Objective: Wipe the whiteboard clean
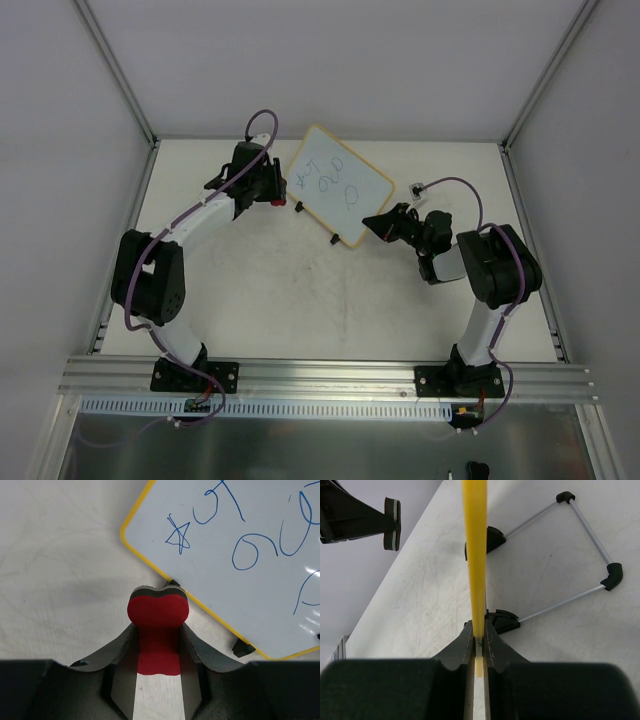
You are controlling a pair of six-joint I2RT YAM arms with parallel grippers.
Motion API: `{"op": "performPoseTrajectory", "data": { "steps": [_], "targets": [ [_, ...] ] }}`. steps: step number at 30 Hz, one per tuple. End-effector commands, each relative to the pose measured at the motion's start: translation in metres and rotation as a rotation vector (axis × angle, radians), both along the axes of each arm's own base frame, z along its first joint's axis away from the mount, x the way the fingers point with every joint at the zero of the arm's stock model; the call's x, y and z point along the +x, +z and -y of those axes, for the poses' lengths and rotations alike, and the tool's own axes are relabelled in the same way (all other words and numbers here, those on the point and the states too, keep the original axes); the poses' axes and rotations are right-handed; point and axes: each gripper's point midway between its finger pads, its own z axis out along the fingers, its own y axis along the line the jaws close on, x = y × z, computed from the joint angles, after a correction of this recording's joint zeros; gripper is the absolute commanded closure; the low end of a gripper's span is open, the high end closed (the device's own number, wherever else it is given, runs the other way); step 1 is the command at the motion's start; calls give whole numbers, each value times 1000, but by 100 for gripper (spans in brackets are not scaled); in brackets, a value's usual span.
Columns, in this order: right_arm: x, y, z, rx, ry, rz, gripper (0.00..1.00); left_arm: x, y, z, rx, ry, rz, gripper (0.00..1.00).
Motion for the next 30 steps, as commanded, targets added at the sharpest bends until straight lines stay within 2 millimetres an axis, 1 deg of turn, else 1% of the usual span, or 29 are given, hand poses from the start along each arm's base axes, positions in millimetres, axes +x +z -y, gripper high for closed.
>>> {"op": "performPoseTrajectory", "data": {
  "steps": [1, 2, 7, 11, 12, 13, 16, 19, 20, 21, 24, 25, 26, 28, 29, 30],
  "targets": [
    [19, 29, 10, -9, -68, 97, 100, 26, 28, 17, -82, -97, 125, 100],
    [18, 29, 9, -10, -68, 101, 100, 30, 33, 19, -87, -109, 151, 100],
    [17, 30, 9, -16, -64, 110, 100, 39, 37, 27, -75, -181, 237, 100],
    [17, 31, 9, -15, -63, 112, 100, 46, 35, 22, -45, -168, 304, 100],
    [17, 30, 9, -16, -61, 110, 100, 45, 27, 19, -25, -168, 310, 100],
    [17, 30, 9, -15, -61, 112, 100, 49, 32, 20, -23, -173, 348, 100],
    [17, 31, 8, -16, -58, 117, 100, 52, 19, 25, 9, -237, 384, 100],
    [17, 30, 8, -15, -55, 120, 100, 59, 12, 24, 28, -232, 390, 100],
    [17, 31, 7, -14, -52, 126, 100, 61, 5, 25, 30, -233, 387, 100],
    [18, 31, 8, -11, -52, 126, 100, 62, 3, 24, 30, -232, 388, 100],
    [17, 31, 6, -5, -48, 123, 100, 64, -6, 29, 28, -278, 405, 100],
    [17, 31, 6, -3, -48, 123, 100, 65, -6, 31, 27, -289, 416, 100],
    [17, 32, 6, -1, -48, 125, 100, 65, -12, 32, 30, -294, 413, 100],
    [16, 34, 6, 1, -47, 127, 100, 70, -11, 32, 32, -288, 429, 100],
    [16, 34, 6, 1, -47, 127, 100, 71, -17, 31, 42, -290, 425, 100],
    [15, 36, 6, 2, -44, 133, 100, 75, -15, 31, 61, -299, 443, 100]
  ]
}}
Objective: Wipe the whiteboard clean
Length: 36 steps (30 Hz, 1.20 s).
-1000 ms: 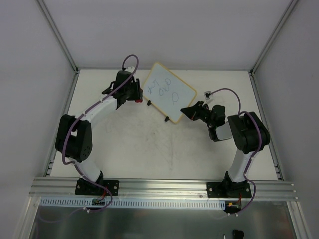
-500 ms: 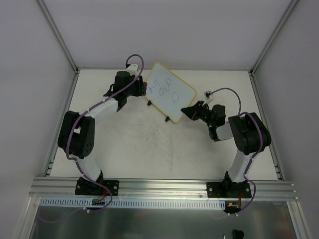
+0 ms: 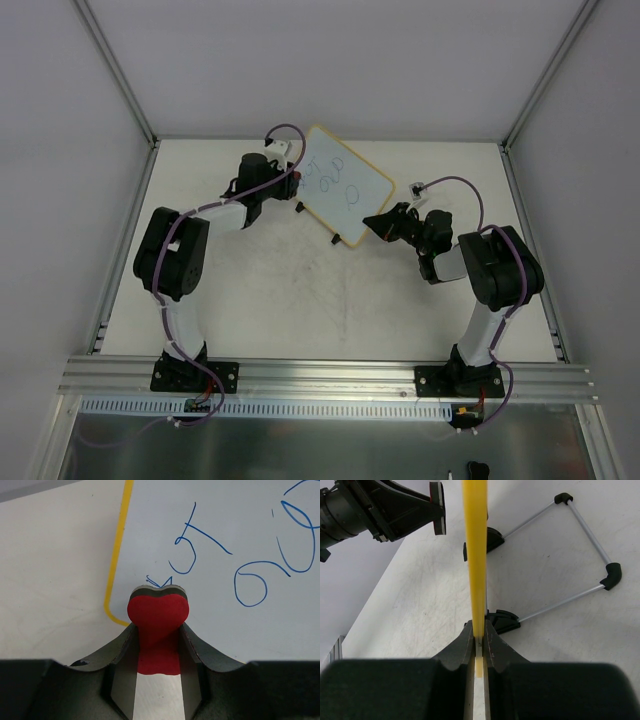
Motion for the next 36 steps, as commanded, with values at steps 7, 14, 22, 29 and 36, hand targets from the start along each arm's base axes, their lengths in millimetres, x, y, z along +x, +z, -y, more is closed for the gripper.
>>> {"op": "performPoseTrajectory", "data": {
  "steps": [7, 14, 22, 29, 36],
  "targets": [
    [11, 36, 2, 32, -25, 137, 100, 32, 14, -2, 46, -9, 153, 100],
    [10, 36, 2, 30, -22, 142, 100, 49, 14, -3, 40, 6, 166, 100],
    [8, 40, 1, 39, -13, 159, 100, 68, 17, -4, -83, 0, 86, 100],
    [7, 42, 1, 41, -11, 163, 100, 66, 11, 5, -135, -29, 20, 100],
    [8, 41, 2, 43, -13, 159, 100, 51, 5, 16, -195, -47, -48, 100]
  ]
}}
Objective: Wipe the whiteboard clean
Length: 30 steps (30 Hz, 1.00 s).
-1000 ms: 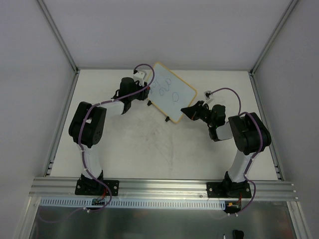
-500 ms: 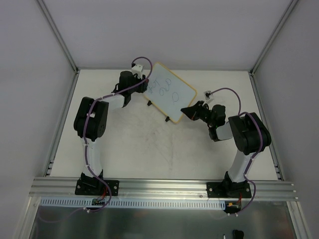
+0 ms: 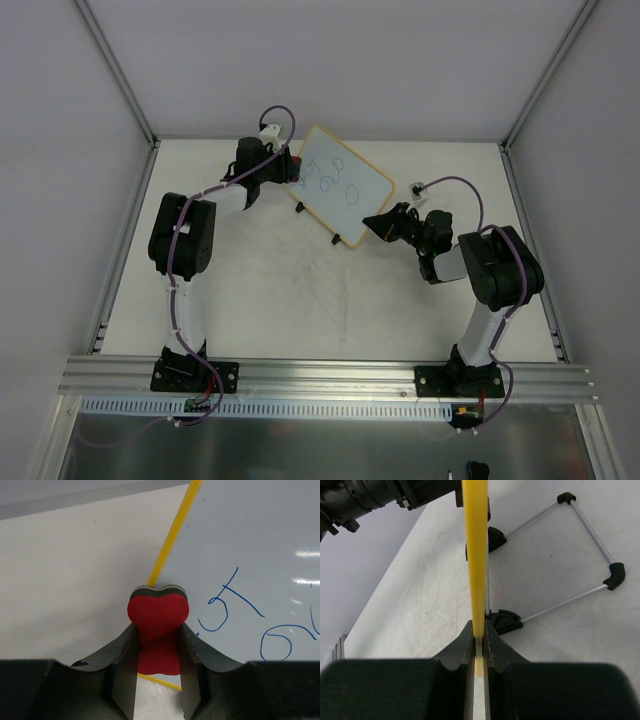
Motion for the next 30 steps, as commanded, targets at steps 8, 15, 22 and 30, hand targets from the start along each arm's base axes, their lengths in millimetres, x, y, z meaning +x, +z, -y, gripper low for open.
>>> {"op": "performPoseTrajectory", "data": {
  "steps": [8, 15, 22, 30],
  "targets": [
    [7, 44, 3, 46, -18, 163, 100, -12, -6, 27, -166, -12, -139, 100],
    [7, 47, 4, 52, -20, 167, 100, -17, -17, 28, -169, 60, -211, 100],
    [7, 48, 3, 60, -16, 168, 100, -25, -28, 34, -210, 101, -298, 100],
    [8, 48, 3, 64, -13, 162, 100, -57, -35, 59, -223, 63, -378, 100]
  ]
}}
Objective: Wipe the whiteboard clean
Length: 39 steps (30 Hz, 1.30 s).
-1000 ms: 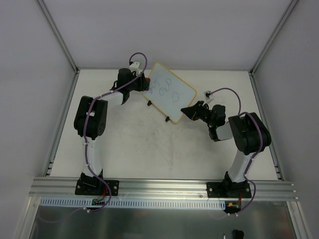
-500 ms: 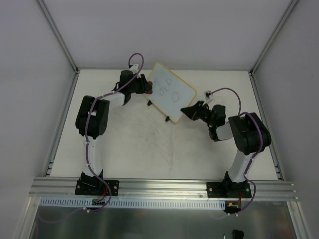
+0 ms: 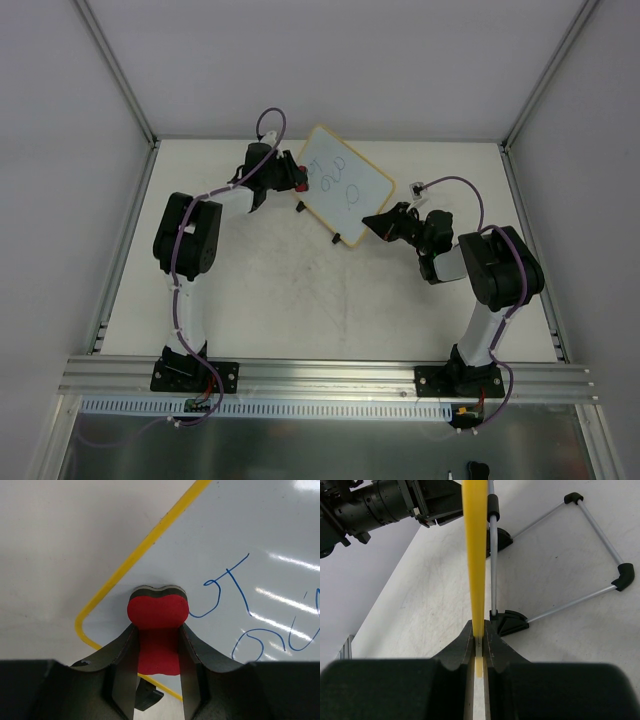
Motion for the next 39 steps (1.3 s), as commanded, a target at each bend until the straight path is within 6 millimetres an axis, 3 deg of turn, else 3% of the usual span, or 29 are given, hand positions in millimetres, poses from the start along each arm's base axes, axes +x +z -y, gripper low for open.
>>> {"op": "performPoseTrajectory", "data": {
  "steps": [1, 7, 14, 17, 24, 25, 28, 34, 39],
  "targets": [
    [9, 44, 4, 41, -24, 170, 100, -41, -9, 38, -32, -86, -104, 100],
    [10, 43, 4, 45, -19, 162, 100, -70, -13, 67, -62, -125, -154, 100],
    [10, 42, 3, 46, -17, 158, 100, -90, -18, 71, -126, -127, -202, 100],
    [10, 43, 4, 47, -19, 161, 100, -83, -14, 62, -108, -93, -179, 100],
    [10, 44, 3, 50, -16, 164, 100, -35, -2, 12, -177, -1, -189, 100],
    [9, 44, 3, 51, -14, 163, 100, -22, 8, 0, -193, 21, -173, 100],
    [9, 44, 4, 50, -16, 165, 100, -5, 11, -13, -200, 42, -180, 100],
    [9, 44, 4, 50, -16, 164, 100, 14, 18, -11, -204, 33, -175, 100],
    [9, 44, 4, 50, -17, 165, 100, 0, 21, 6, -199, 1, -181, 100]
  ]
}}
